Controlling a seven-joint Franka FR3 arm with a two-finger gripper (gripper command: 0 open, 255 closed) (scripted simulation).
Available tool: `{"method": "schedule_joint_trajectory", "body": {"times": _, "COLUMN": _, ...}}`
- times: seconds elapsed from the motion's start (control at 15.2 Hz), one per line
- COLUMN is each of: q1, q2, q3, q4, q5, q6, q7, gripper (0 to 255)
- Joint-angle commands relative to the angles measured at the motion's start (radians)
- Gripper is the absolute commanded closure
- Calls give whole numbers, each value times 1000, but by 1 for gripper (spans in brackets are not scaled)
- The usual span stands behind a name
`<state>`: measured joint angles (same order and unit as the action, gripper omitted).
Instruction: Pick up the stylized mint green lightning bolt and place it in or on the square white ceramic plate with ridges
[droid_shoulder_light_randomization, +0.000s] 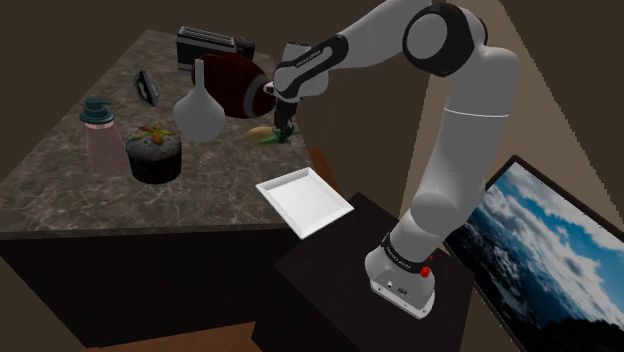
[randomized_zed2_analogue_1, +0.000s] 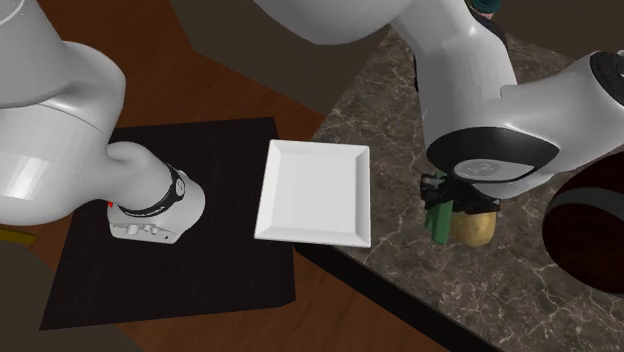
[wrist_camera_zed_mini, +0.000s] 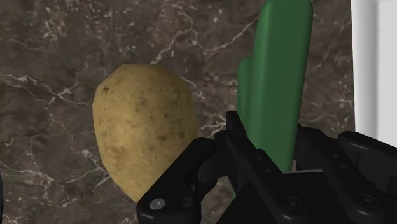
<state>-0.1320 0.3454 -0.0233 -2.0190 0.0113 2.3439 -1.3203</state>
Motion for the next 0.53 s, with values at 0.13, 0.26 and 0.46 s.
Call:
{"method": "schedule_joint_trajectory", "body": {"times": 0.13, "q1": 4, "q2": -57, "q3": 1, "q4": -52, "q5": -2, "q6": -5, "q7": 5, "gripper": 255}}
{"method": "schedule_joint_trajectory", "body": {"times": 0.26, "q1": 12, "q2": -123, "q3": 4, "q4": -150, "q5": -5, "q6": 27, "q7": 18, "gripper": 255}}
{"method": "schedule_joint_trajectory", "body": {"times": 0.46, "q1": 23, "q2": -220, "q3": 10, "q4": -289, "q5": -8, "q6": 68, "q7": 37, "gripper": 255}}
